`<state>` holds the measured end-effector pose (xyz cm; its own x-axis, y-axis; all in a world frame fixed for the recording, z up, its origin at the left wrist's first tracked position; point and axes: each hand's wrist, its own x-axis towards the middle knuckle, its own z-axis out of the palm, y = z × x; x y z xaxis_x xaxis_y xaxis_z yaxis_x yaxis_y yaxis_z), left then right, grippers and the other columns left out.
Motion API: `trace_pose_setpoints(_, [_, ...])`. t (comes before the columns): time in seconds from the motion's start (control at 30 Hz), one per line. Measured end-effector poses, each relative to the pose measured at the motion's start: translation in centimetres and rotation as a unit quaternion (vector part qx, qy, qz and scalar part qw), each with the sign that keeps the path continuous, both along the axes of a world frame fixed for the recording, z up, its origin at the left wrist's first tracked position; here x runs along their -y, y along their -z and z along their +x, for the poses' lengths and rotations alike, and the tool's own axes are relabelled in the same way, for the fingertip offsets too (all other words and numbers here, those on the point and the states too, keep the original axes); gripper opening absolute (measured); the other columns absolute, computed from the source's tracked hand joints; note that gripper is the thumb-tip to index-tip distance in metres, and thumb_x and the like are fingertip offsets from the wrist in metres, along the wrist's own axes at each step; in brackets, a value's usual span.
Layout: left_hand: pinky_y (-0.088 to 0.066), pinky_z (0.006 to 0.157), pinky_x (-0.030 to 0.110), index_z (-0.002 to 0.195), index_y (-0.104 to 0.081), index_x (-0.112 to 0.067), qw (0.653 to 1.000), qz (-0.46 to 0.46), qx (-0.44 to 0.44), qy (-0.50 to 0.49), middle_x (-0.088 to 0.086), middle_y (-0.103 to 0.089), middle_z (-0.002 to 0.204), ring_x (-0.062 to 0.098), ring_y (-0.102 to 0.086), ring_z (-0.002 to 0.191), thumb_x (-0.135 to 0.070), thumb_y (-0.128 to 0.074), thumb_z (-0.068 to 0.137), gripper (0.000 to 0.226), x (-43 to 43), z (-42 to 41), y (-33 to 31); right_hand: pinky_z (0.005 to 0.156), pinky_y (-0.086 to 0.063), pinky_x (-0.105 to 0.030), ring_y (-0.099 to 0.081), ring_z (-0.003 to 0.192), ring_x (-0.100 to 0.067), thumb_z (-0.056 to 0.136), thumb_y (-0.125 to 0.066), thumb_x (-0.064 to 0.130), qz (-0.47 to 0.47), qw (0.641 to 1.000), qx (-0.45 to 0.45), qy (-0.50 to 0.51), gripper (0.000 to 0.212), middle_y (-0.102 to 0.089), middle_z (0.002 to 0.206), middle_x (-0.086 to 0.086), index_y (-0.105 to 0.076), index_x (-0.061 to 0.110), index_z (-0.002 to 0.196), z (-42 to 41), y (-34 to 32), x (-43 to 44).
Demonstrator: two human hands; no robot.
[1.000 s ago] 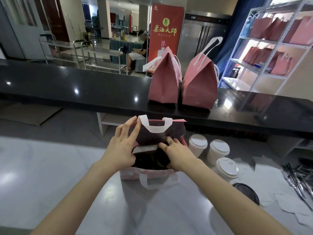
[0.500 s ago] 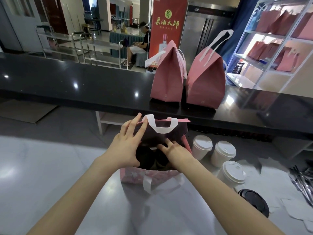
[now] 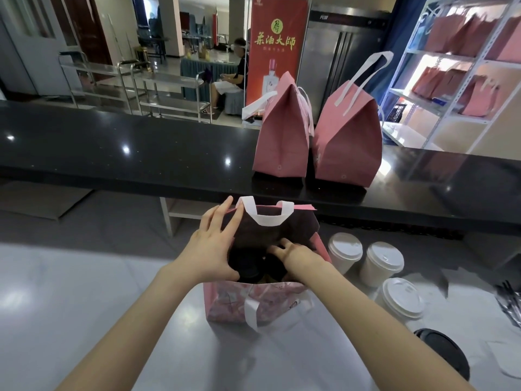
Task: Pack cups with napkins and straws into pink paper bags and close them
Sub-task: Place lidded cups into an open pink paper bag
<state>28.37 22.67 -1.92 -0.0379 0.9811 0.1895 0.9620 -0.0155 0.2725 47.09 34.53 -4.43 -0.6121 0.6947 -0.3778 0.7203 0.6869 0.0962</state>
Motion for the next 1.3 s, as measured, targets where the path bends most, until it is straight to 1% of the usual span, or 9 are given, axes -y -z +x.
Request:
trace_pose_setpoints(0.2, [-0.028, 0.113, 0.045, 0.148, 0.021, -0.037, 0.999, 0.002, 0.036, 0.003, -0.015, 0.024, 0.156, 0.016, 0.018, 0.143, -0.052, -0.068, 0.068, 0.121, -0.4, -0.5, -0.3, 0.098, -0.045, -0.040, -0.051, 0.120, -0.032, 0.086, -0.065, 0.037, 0.004, 0.996, -0.090, -0.007, 0.074, -0.033, 0.148, -0.007, -0.025, 0.033, 0.148, 1.4, -1.0, 1.2])
trace_pose_setpoints(0.33, [-0.025, 0.115, 0.043, 0.153, 0.010, -0.034, 0.997, 0.015, 0.076, 0.014, -0.018, 0.018, 0.156, 0.013, 0.017, 0.143, -0.051, -0.066, 0.076, 0.110, -0.7, -0.5, -0.3, 0.097, -0.044, -0.033, -0.048, 0.121, -0.018, 0.092, -0.053, 0.046, 0.026, 0.978, -0.207, -0.011, 0.049, -0.041, 0.140, 0.005, -0.045, 0.028, 0.137, 3.5, -3.2, 3.6])
trace_pose_setpoints(0.47, [-0.024, 0.116, 0.047, 0.153, -0.015, -0.035, 0.982, 0.065, 0.178, -0.013, -0.022, 0.001, 0.155, 0.007, 0.004, 0.142, -0.046, -0.067, 0.083, 0.088, -0.6, -0.6, -0.2, 0.094, -0.045, -0.027, -0.053, 0.109, -0.008, 0.092, -0.047, 0.054, 0.035, 0.966, -0.257, -0.012, 0.043, -0.055, 0.123, 0.011, -0.060, 0.027, 0.123, 5.8, -4.5, 6.4])
trace_pose_setpoints(0.63, [-0.021, 0.110, 0.038, 0.135, -0.038, -0.056, 0.955, 0.140, 0.257, 0.044, -0.030, -0.012, 0.151, 0.004, -0.011, 0.142, -0.065, -0.067, 0.075, 0.068, 1.8, -1.6, 1.1, 0.114, -0.017, -0.028, -0.045, 0.117, -0.001, 0.080, -0.036, 0.076, 0.085, 0.964, -0.250, -0.024, 0.062, -0.059, 0.118, 0.016, -0.063, 0.033, 0.116, 7.8, -4.3, 8.1])
trace_pose_setpoints(0.73, [-0.020, 0.109, 0.038, 0.126, -0.051, -0.054, 0.963, 0.114, 0.216, 0.109, -0.026, -0.006, 0.155, 0.001, -0.004, 0.144, -0.074, -0.070, 0.062, 0.070, 3.4, -1.6, 2.5, 0.114, -0.013, -0.024, -0.044, 0.118, -0.003, 0.082, -0.049, 0.060, 0.108, 0.958, -0.265, -0.024, 0.042, -0.060, 0.113, 0.016, -0.066, 0.033, 0.110, 8.4, -3.8, 8.3])
trace_pose_setpoints(0.8, [-0.021, 0.109, 0.036, 0.122, -0.055, -0.052, 0.966, 0.105, 0.207, 0.116, -0.024, -0.005, 0.157, 0.000, -0.002, 0.144, -0.073, -0.074, 0.058, 0.071, 3.8, -1.6, 3.1, 0.108, -0.022, -0.022, -0.051, 0.109, -0.008, 0.082, -0.055, 0.042, 0.134, 0.956, -0.260, -0.036, 0.027, -0.062, 0.105, 0.012, -0.069, 0.028, 0.102, 8.4, -3.5, 8.1])
trace_pose_setpoints(0.97, [-0.023, 0.109, 0.032, 0.124, -0.057, -0.042, 0.969, 0.161, 0.178, 0.054, -0.017, -0.012, 0.157, 0.001, -0.011, 0.142, -0.047, -0.081, 0.069, 0.060, 3.0, -1.7, 3.7, 0.089, -0.047, -0.036, -0.060, 0.078, -0.022, 0.081, -0.069, 0.013, 0.227, 0.925, -0.302, -0.034, 0.003, -0.066, 0.080, 0.001, -0.071, 0.016, 0.083, 7.8, -3.0, 6.6])
trace_pose_setpoints(1.1, [-0.028, 0.106, 0.035, 0.121, -0.063, -0.033, 0.973, 0.182, 0.142, -0.011, -0.005, -0.018, 0.157, 0.021, -0.021, 0.142, -0.037, -0.082, 0.073, 0.051, 2.2, -0.4, 3.5, 0.090, -0.049, -0.042, -0.061, 0.079, -0.025, 0.082, -0.071, 0.014, 0.246, 0.917, -0.312, -0.013, 0.001, -0.067, 0.079, -0.001, -0.071, 0.015, 0.083, 7.4, -3.2, 5.3])
trace_pose_setpoints(1.3, [-0.025, 0.109, 0.044, 0.114, -0.067, -0.023, 0.963, 0.224, 0.122, -0.086, 0.006, -0.031, 0.151, 0.030, -0.023, 0.141, -0.017, -0.086, 0.068, 0.050, 2.5, 2.5, 2.8, 0.106, -0.037, -0.040, -0.059, 0.099, -0.024, 0.090, -0.060, 0.018, 0.227, 0.909, -0.348, -0.028, 0.016, -0.068, 0.099, -0.004, -0.070, 0.013, 0.102, 7.8, -3.2, 4.6])
